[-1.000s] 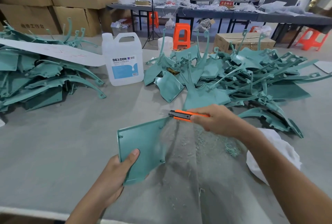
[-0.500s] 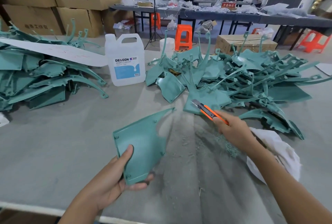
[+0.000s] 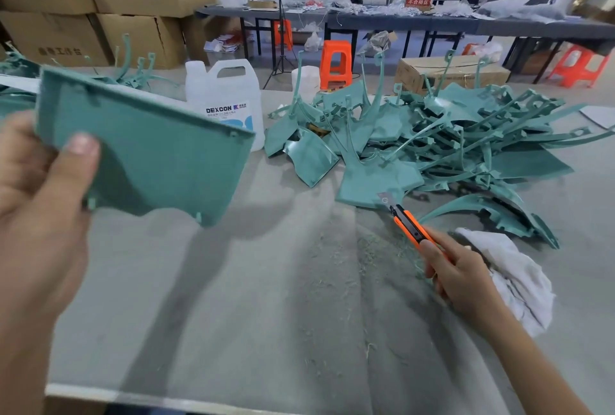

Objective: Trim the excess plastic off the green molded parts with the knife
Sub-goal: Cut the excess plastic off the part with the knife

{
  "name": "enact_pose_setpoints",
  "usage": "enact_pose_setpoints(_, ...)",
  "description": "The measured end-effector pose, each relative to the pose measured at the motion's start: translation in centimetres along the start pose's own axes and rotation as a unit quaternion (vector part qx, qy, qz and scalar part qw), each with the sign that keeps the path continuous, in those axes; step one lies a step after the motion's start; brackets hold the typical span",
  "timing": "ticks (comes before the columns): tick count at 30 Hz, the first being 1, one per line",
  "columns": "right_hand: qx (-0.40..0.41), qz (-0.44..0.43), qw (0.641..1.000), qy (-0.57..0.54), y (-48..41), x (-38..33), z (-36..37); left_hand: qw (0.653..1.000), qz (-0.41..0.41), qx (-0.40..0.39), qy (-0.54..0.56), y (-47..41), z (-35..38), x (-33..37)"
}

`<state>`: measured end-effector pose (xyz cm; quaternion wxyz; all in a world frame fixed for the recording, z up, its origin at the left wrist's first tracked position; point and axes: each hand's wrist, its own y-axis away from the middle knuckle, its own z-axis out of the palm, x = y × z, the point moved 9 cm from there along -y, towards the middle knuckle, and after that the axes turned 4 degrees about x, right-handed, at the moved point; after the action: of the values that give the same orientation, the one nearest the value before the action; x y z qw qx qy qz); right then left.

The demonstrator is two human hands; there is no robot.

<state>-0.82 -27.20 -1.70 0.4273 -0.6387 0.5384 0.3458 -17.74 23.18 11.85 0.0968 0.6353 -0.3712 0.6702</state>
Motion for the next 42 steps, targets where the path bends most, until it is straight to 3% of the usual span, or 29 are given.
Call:
enact_pose_setpoints(3,0.007,0.03,0.999,-0.039,0.9,0.1,0.4,0.987,0.133,-0.002,-0.088,2.0,3.6,7.2)
enact_pose_setpoints(6,0.003,0.073,0.993,-0.088,2.4,0.5,1.7,0.905,0.311,-0.067,-0.283,6.8,10.2,12.0)
enact_pose_setpoints(8,-0.016,0.106,0.987,-0.119,3.9,0.8,3.3,0.867,0.332,-0.105,-0.356,8.3,14.1,10.5)
enact_pose_setpoints(13,-0.058,0.195,0.951,-0.233,7.2,0.7,8.1,0.846,0.227,-0.224,-0.427,10.3,21.4,1.5)
enact_pose_setpoints(20,-0.113,0.265,0.921,-0.261,8.7,-0.6,12.7,0.898,0.12,-0.249,-0.342,10.6,22.9,-3.0)
enact_pose_setpoints(29,-0.146,0.253,0.92,-0.262,9.4,-1.6,16.2,0.917,0.054,-0.284,-0.277,11.2,24.4,-2.7)
enact_pose_setpoints(33,-0.121,0.24,0.93,-0.252,9.7,-1.8,16.4,0.935,0.015,-0.249,-0.252,11.1,23.5,-3.0)
enact_pose_setpoints(42,-0.088,0.174,0.941,-0.278,8.8,-5.1,15.8,0.925,-0.014,-0.262,-0.274,11.4,23.6,-3.4)
